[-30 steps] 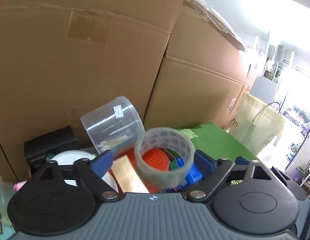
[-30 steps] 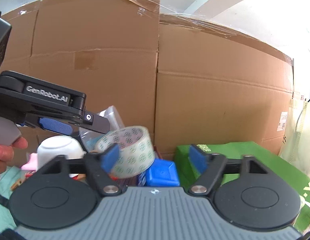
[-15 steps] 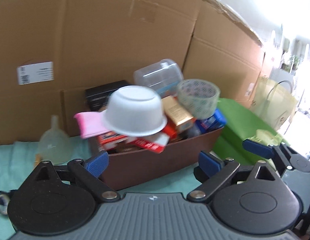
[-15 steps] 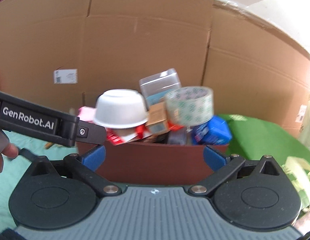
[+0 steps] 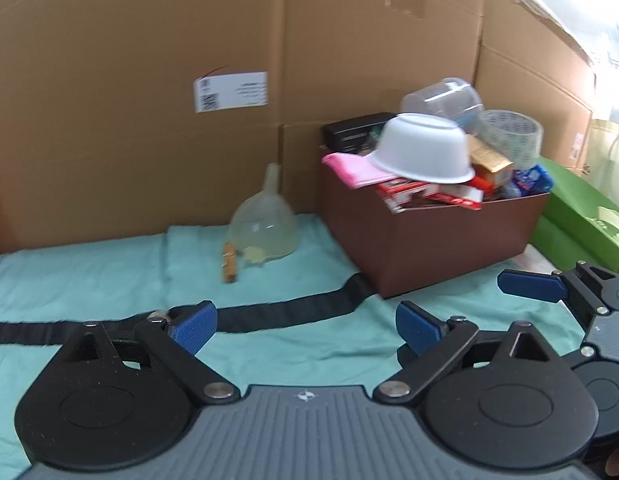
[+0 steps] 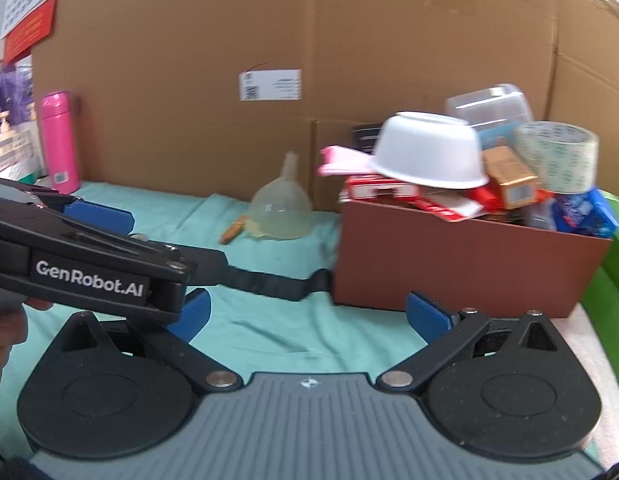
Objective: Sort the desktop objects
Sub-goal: 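Move the left gripper to the black tape roll on the cloth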
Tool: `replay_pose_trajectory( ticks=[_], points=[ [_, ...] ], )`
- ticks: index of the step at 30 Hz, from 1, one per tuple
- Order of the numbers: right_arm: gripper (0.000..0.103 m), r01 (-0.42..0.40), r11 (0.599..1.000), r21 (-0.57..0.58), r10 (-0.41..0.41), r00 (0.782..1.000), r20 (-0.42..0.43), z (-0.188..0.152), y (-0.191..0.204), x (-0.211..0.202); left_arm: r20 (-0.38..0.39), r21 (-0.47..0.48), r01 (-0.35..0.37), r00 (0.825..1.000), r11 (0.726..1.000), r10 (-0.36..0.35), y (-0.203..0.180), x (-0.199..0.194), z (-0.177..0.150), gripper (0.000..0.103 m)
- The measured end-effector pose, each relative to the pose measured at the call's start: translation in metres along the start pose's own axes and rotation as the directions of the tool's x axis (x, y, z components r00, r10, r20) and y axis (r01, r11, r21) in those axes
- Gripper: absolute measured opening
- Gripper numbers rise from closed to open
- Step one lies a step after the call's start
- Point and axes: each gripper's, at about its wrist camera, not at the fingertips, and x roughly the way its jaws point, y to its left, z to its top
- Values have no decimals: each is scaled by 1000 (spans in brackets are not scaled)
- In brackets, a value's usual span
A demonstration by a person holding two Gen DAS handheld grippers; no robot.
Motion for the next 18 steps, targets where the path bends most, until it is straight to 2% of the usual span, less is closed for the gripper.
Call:
replay_pose_trajectory(
  ticks=[10, 16, 18],
  points=[
    [101, -104, 993, -48, 104, 994, -17, 10, 40, 40, -11, -91, -80, 997, 993, 79, 63, 7, -4, 97],
    [100, -108, 992, -69, 107, 994, -25, 19, 54, 73, -24, -110, -106, 994, 988, 104, 92, 27, 7, 90],
    [96, -113, 990, -83, 112, 993, -25, 19, 57, 79, -34, -127, -107, 994, 986, 103, 102, 32, 8, 88]
  ],
)
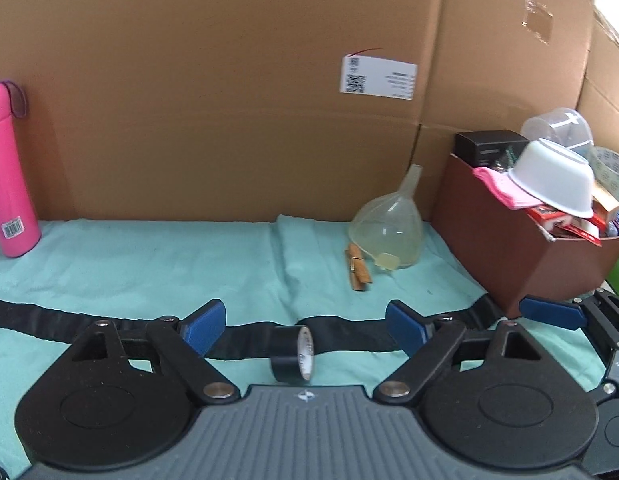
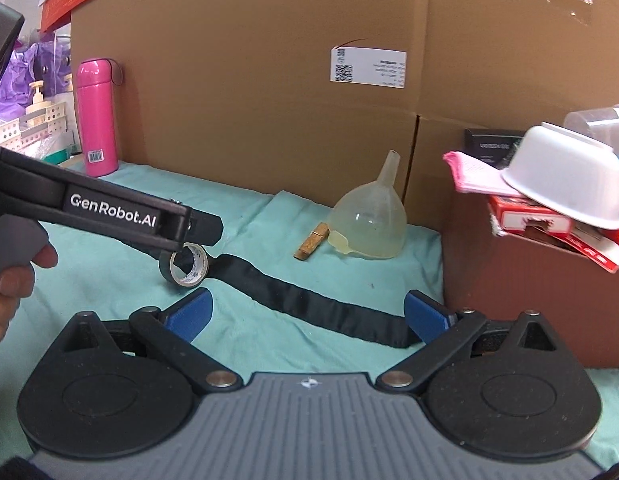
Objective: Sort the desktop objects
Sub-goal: 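Move the left gripper to the black tape roll on the cloth, then close the left gripper on the black tape roll's edge, then lift the black tape roll with the left gripper while the right gripper grasps the wooden clothespin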
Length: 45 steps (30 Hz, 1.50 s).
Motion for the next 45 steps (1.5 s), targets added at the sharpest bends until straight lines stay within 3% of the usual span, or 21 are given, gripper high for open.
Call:
replay_pose_trajectory(
  ticks=[3, 5, 7, 10, 12, 17, 18, 19, 22, 23, 24, 36, 40, 45],
  points=[
    [85, -5, 1000, 5, 5, 1000, -20, 3, -1, 16, -25, -18, 4, 1000, 1000, -5, 11, 9, 1, 75],
    [80, -6, 1000, 14, 7, 999, -36, 4, 0, 26, -46, -42, 0, 999, 999, -2, 19, 13, 1, 56],
    [76, -17, 1000, 14, 17, 999, -40, 3, 2, 31, -67, -55, 32, 997, 998, -35, 26, 16, -2, 52],
    [68, 15, 1000, 13, -14, 998, -56, 3, 4, 43, -83, -47, 70, 994, 996, -74, 29, 16, -5, 36],
    [66, 51, 998, 27, -50, 997, -67, 3, 2, 50, -95, -46, 90, 991, 995, -94, 30, 17, -7, 31],
    [58, 73, 995, 69, -68, 996, -63, 10, -5, 63, -100, -16, 84, 991, 996, -85, 25, 22, -9, 31],
    [57, 72, 995, 69, -67, 996, -66, 11, -4, 67, -111, -15, 85, 990, 996, -86, 25, 25, -10, 29],
    [54, 69, 995, 66, -64, 996, -68, 13, -4, 72, -117, -16, 96, 988, 995, -97, 25, 27, -10, 18],
    [46, 50, 997, 65, -44, 996, -81, 18, -1, 86, -117, -6, 109, 987, 994, -109, 25, 29, -12, 18],
    [36, 41, 997, 67, -35, 995, -90, 19, 0, 92, -114, -8, 111, 987, 994, -112, 25, 30, -12, 18],
    [34, 33, 997, 67, -26, 994, -103, 21, 1, 98, -111, -13, 111, 987, 994, -112, 26, 31, -12, 18],
    [29, 33, 997, 76, -24, 993, -114, 29, 5, 144, -74, -53, 156, 984, 986, -160, 26, 33, -17, 18],
    [12, 33, 998, 51, -27, 993, -112, 30, 9, 143, -71, -65, 162, 984, 985, -166, 22, 32, -18, 18],
    [11, 17, 998, 54, -11, 993, -121, 27, 11, 131, -69, -60, 152, 985, 987, -156, 20, 32, -18, 18]
  ],
)
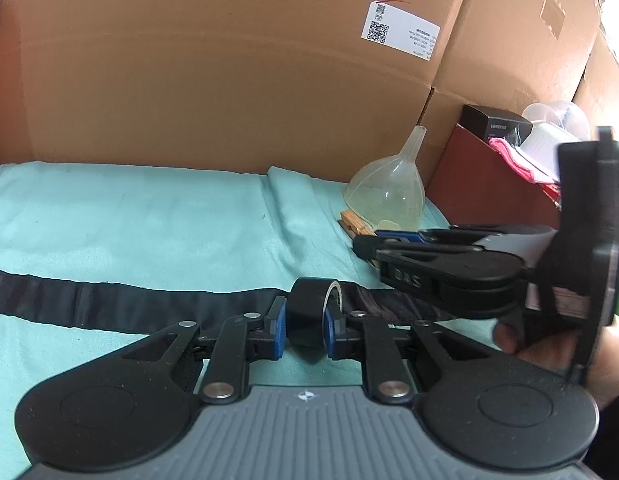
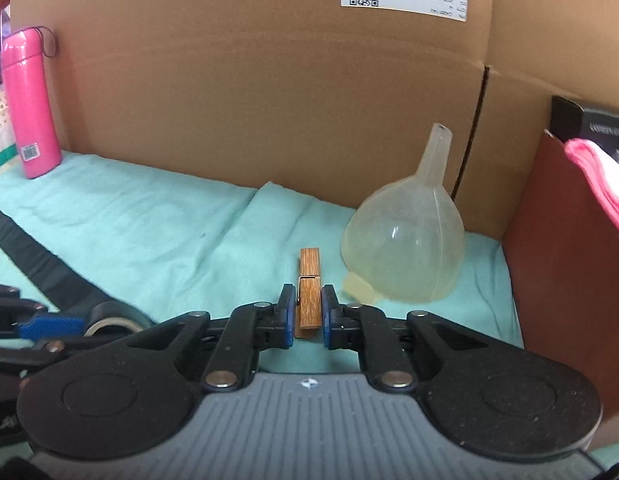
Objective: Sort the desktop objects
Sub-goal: 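Lift the black tape roll with the left gripper while the right gripper grasps the wooden clothespin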
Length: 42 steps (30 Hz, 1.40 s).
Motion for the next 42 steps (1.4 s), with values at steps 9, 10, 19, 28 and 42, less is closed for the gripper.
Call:
replay_pose_trajectory(
  ticks=[9, 10, 19, 28, 42],
  points=[
    [11, -14, 1000, 27, 12, 996, 92, -14, -9, -71, 5, 23, -13, 1000, 1000, 13, -18, -14, 3, 18],
    [11, -16, 999, 38, 11, 994, 111, -15, -11, -81, 13, 34, -11, 1000, 999, 11, -23, -17, 4, 18],
    [11, 51, 990, 130, -89, 948, 306, -21, -62, -176, 74, 86, 106, 991, 991, -112, -80, -35, 44, 18],
    [11, 211, 951, 227, -289, 865, 409, -11, -146, -233, 111, 151, 276, 949, 949, -294, -170, -26, 130, 18],
    [11, 286, 933, 220, -350, 862, 367, 32, -211, -191, -40, 127, 367, 930, 921, -365, -256, 82, 197, 18]
  ],
)
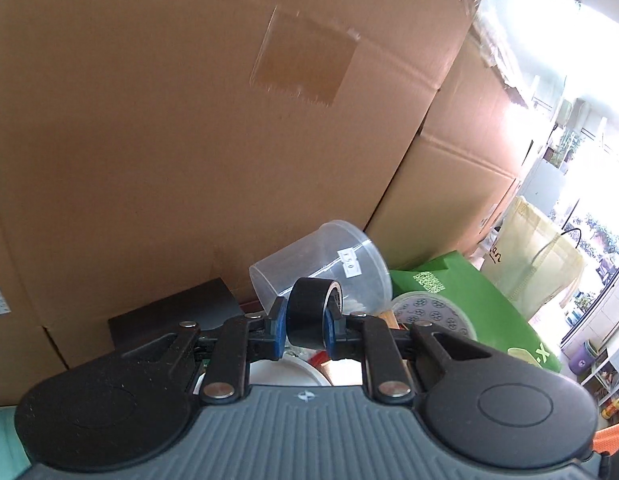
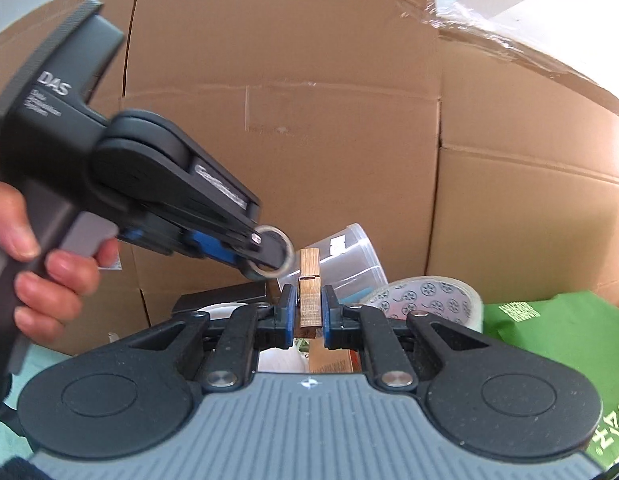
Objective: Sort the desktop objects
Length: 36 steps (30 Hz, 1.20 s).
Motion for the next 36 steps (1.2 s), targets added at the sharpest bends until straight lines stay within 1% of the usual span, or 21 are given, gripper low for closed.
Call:
replay_pose_trajectory(
  ticks=[3, 10, 12, 17, 18, 23, 27, 28, 29, 30, 31, 32, 34, 36],
  points=[
    [11, -7, 1000, -17, 7, 1000, -13, -2, 4, 11, -8, -24, 25, 1000, 999, -25, 6, 10, -2, 18],
    [12, -5, 1000, -23, 5, 1000, -31, -7, 8, 25, 8, -11, 58, 998, 998, -58, 7, 12, -7, 17],
    [12, -4, 1000, -28, 3, 999, -33, -9, 9, 26, 20, -15, 55, 998, 998, -55, 8, 16, -7, 20],
    [12, 10, 999, -34, -12, 999, -40, -13, 9, 29, 17, -25, 57, 998, 998, -56, 13, 19, -9, 40],
    [12, 11, 999, -34, -12, 999, -41, -13, 9, 29, 18, -28, 58, 998, 998, -57, 14, 17, -10, 41],
    [12, 7, 999, -38, -8, 999, -43, -15, 10, 29, 20, -45, 49, 999, 998, -48, 21, 14, -12, 56],
    [13, 14, 999, -45, -15, 999, -40, -16, 13, 28, 36, -52, 54, 998, 997, -52, 24, 8, -13, 60],
    [15, 14, 999, -44, -16, 999, -40, -17, 13, 28, 44, -50, 55, 998, 997, -53, 24, 6, -13, 65],
    [23, 13, 999, -41, -14, 999, -38, -17, 12, 27, 53, -46, 55, 997, 997, -53, 24, 4, -13, 72],
    [28, 16, 999, -37, -17, 999, -33, -17, 13, 25, 63, -40, 58, 996, 998, -55, 23, 2, -13, 75],
    [39, 24, 999, -37, -25, 999, -23, -17, 13, 23, 73, -35, 60, 996, 998, -58, 23, 0, -14, 81],
    [40, 32, 999, -38, -32, 999, -14, -17, 13, 22, 83, -30, 61, 995, 998, -58, 22, -3, -14, 86],
    [41, 25, 999, -32, -25, 1000, -4, -16, 12, 18, 99, -18, 59, 993, 998, -57, 22, -8, -15, 90],
    [45, 26, 999, -26, -25, 1000, 11, -16, 12, 13, 109, -8, 56, 992, 998, -55, 21, -13, -17, 94]
  ],
)
